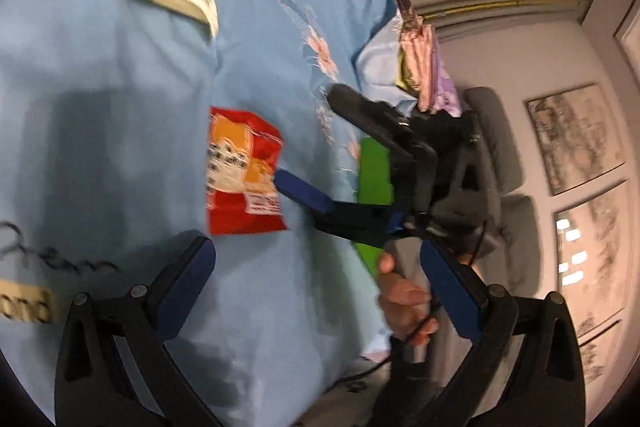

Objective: Organize snacks
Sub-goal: 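Move the right gripper to the red-and-white snack bag and grasp it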

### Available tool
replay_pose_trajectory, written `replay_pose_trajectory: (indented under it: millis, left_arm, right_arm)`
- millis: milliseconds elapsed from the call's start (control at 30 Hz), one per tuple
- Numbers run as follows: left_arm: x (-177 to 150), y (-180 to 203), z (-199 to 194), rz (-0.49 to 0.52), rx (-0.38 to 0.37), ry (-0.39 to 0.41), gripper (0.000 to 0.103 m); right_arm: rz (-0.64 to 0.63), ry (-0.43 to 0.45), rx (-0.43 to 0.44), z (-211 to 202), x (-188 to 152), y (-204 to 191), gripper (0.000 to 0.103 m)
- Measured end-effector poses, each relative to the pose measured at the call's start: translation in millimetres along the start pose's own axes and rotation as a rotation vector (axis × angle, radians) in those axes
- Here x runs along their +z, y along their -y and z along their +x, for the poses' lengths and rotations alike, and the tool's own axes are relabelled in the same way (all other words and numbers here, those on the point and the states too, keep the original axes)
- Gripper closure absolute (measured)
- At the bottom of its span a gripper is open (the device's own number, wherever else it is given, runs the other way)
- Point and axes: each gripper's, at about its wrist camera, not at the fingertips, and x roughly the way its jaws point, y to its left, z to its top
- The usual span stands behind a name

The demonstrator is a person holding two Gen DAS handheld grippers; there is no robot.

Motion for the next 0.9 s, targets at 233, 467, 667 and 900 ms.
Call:
replay_pose_trajectory:
  millis: [233,467,667,900]
  left_arm:
    - [-3.2,5.1,10.4,-0.040,-0.077,-0.050,0.000]
    - [-3.7,10.3,13.1,0.014,0.066,0.014,0.000]
    - [-6.4,7.5,17.7,0.039,0.120,0.025,0.000]
    - [4.6,-6.8,7.1,-0.074,-0.008,0.060,0.001]
  right_arm:
    - [-0.060,-0.045,-0.064,15.2,-5.7,-2.8,0.060]
    - [-0.080,-0.028,-0.054,6.7,-10.1,2.2,0.080]
    - [-0.106,-0.008,0.024,-16.9,-13.5,-3.2,0.083]
    - [-0.086,-0.023,0.128,-29.0,-20.2,2.4,0.083]
